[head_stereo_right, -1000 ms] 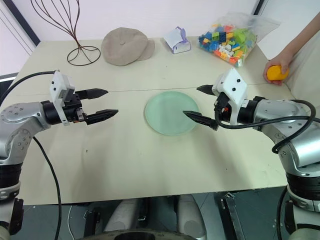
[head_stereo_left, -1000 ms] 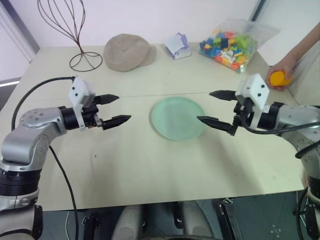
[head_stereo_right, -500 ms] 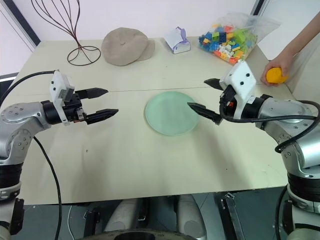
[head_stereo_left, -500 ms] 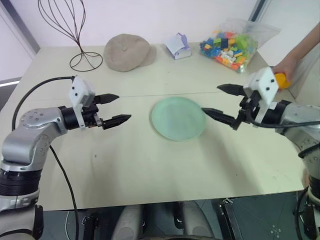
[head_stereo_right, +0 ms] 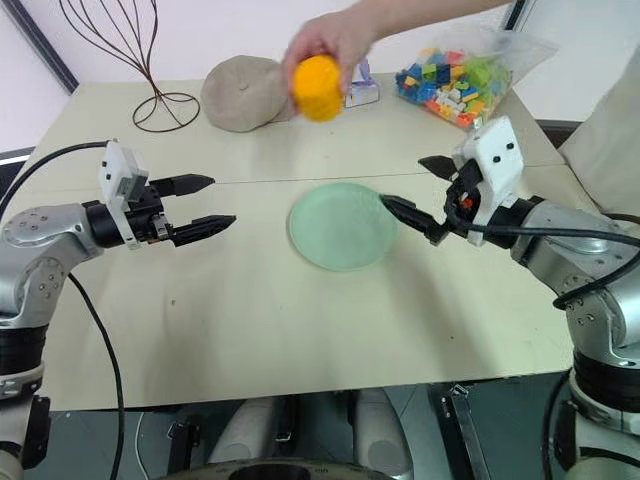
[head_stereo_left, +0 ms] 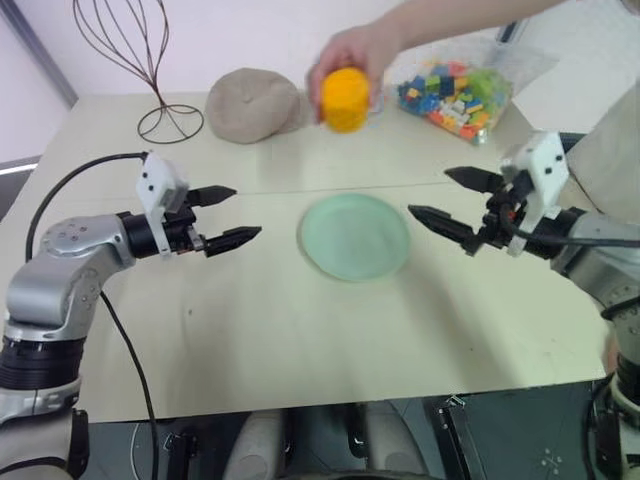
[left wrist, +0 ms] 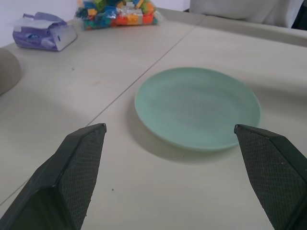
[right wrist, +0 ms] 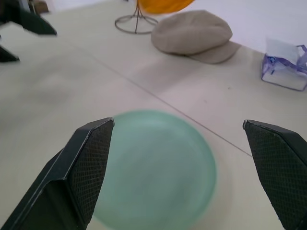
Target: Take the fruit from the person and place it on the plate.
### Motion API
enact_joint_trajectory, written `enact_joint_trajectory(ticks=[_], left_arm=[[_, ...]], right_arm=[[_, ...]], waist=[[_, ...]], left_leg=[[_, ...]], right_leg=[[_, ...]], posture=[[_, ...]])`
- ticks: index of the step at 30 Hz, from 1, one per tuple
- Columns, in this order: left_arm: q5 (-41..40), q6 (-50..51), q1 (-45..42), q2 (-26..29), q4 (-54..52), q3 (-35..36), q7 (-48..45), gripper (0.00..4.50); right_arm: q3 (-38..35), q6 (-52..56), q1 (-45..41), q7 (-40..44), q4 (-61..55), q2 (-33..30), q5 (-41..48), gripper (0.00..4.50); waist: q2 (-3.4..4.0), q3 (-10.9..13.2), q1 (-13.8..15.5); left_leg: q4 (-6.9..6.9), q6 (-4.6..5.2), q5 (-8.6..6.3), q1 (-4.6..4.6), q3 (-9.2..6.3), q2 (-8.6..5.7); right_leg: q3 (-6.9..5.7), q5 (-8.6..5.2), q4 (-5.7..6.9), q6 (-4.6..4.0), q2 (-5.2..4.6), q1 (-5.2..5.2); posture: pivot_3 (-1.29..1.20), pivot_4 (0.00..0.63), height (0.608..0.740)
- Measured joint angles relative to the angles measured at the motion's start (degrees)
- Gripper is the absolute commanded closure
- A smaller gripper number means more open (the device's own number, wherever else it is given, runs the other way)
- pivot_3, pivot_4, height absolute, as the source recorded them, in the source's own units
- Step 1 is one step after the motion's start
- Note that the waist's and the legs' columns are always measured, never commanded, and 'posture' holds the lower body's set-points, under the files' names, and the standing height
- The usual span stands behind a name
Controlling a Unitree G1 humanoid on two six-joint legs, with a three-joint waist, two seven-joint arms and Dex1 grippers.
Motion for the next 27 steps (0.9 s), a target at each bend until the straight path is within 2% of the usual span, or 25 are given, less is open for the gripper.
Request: enact_joint_trajectory(ticks=[3,9,14,17,20,25,27], left_arm=[[0.1,-0.1,-0.3,-0.1,0.0,-0.1,0.3,0.00],[0.9,-0.3,-0.4,-0.6,0.2,-0.2,1.1,0.00],[1.2,-0.3,-0.5,-0.9,0.2,-0.3,1.6,0.00],[1.2,-0.4,-0.7,-1.1,0.1,-0.3,1.8,0.00],[1.2,-0.4,-1.1,-1.2,0.1,-0.3,2.0,0.00],[1.3,-0.4,-1.3,-1.2,0.1,-0.3,2.1,0.00],[1.3,-0.4,-1.6,-1.3,0.0,-0.3,2.2,0.00]], right_arm=[[0.6,2.8,-3.6,-5.5,-0.1,4.6,1.9,0.09],[4.0,3.8,-5.5,-10.7,-0.1,8.7,2.0,0.09],[3.2,9.3,-8.2,-18.1,0.5,16.4,7.8,0.09],[-1.8,13.2,-11.1,-28.9,5.9,25.4,16.9,0.09],[-5.9,11.9,-13.1,-42.7,11.6,31.5,31.2,0.09],[-4.6,5.6,-13.7,-57.2,14.1,31.3,48.2,0.09],[-2.9,3.1,-13.7,-60.5,14.5,30.9,52.0,0.09]], waist=[[0.00,0.0,0.1],[0.00,0.0,0.2],[0.00,0.0,0.0],[0.00,0.0,-0.1],[0.01,0.0,0.0],[0.02,0.0,-0.2],[0.02,0.0,-0.3]], left_leg=[[0.00,0.00,0.00,0.00,0.00,-0.01],[0.00,0.00,0.00,-0.01,0.00,-0.03],[0.00,0.00,0.00,0.00,0.00,-0.01],[0.00,-0.05,0.03,0.00,0.01,-0.02],[0.00,-0.07,0.04,0.00,0.01,-0.02],[0.00,-0.06,0.05,-0.01,0.04,-0.04],[-0.01,-0.06,0.05,0.00,0.03,-0.03]], right_leg=[[0.01,0.00,0.03,0.00,-0.02,-0.01],[0.00,0.00,0.03,0.00,-0.03,-0.01],[0.03,-0.01,0.14,-0.01,-0.01,-0.08],[0.08,-0.01,0.29,-0.02,-0.03,-0.14],[0.10,-0.01,0.35,-0.03,-0.03,-0.18],[0.10,-0.01,0.34,-0.03,-0.04,-0.18],[0.09,-0.02,0.36,-0.04,0.00,-0.19]], posture=[[0.00,0.150,0.740],[0.00,0.150,0.740],[0.00,0.150,0.740],[0.00,0.150,0.740],[0.00,0.150,0.740],[0.00,0.150,0.740],[0.00,0.150,0.740]])
